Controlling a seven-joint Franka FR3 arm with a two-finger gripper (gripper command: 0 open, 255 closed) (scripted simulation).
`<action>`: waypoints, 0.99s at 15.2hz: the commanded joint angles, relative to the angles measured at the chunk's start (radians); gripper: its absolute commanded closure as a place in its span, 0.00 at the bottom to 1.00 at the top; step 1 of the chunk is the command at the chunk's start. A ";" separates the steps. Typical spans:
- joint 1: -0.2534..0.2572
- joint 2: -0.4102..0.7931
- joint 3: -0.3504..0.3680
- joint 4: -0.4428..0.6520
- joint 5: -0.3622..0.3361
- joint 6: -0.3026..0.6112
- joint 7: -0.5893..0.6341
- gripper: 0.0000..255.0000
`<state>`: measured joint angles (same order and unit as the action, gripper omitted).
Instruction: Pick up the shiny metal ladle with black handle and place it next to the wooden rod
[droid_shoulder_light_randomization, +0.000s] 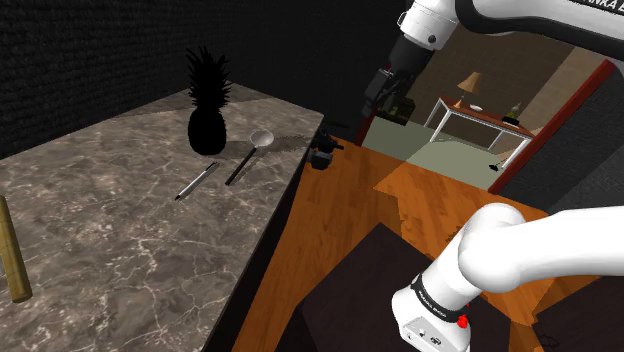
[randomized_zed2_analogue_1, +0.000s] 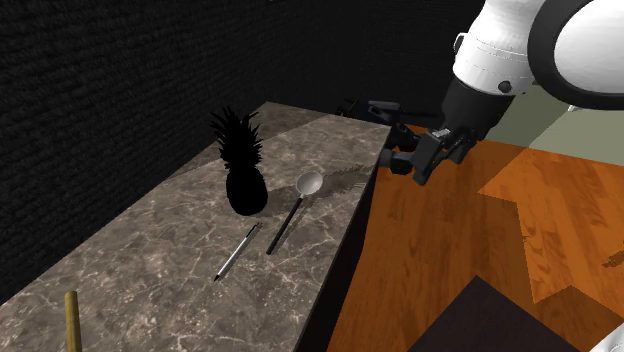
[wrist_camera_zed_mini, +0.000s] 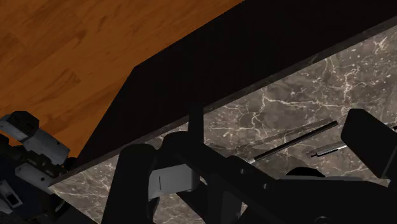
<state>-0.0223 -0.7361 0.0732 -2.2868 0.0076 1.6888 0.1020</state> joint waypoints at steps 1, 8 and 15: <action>0.000 0.000 0.000 0.000 0.000 0.000 0.000 0.00; -0.049 0.238 0.134 0.071 0.042 0.104 0.300 0.00; -0.092 0.522 0.230 0.215 0.026 0.176 0.598 0.00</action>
<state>-0.1101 -0.2653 0.2863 -2.1044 0.0388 1.8568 0.6466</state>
